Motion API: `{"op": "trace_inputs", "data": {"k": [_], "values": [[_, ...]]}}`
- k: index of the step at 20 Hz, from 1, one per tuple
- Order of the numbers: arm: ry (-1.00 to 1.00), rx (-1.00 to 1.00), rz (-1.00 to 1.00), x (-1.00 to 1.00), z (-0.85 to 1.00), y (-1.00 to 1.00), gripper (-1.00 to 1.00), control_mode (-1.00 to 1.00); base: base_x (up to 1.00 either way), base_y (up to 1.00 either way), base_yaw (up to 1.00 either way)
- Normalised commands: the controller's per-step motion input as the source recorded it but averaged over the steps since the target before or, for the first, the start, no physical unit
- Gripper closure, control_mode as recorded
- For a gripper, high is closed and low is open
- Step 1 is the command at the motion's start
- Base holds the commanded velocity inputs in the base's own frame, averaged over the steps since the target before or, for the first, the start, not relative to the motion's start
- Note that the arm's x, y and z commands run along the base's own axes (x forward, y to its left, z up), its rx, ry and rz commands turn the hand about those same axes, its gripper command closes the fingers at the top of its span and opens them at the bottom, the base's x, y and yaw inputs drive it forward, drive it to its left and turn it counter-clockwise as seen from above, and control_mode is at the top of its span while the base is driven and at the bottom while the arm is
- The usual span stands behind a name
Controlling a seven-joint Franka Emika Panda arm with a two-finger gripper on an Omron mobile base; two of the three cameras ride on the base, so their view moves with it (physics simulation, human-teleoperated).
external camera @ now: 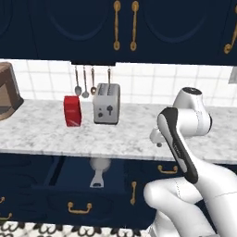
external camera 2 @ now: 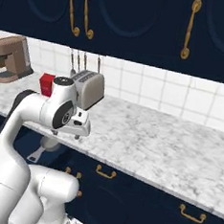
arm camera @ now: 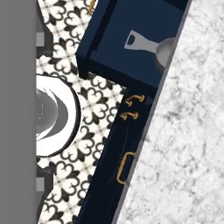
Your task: Pick the measuring cup from the drawer and place it on the counter.
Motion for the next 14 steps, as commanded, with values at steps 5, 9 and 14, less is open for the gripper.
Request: {"op": "trace_inputs", "data": {"k": [5, 9, 14], "values": [[0.0, 0.0, 0.0, 0.0, 0.0, 0.0, -1.0, 1.0, 0.09, -0.27, 0.49], [0.0, 0.0, 0.0, 0.0, 0.0, 0.0, -1.0, 1.0, 0.31, -0.4, 0.39], [0.0, 0.0, 0.0, 0.0, 0.0, 0.0, -1.0, 1.0, 0.5, -0.43, 0.33]]}}
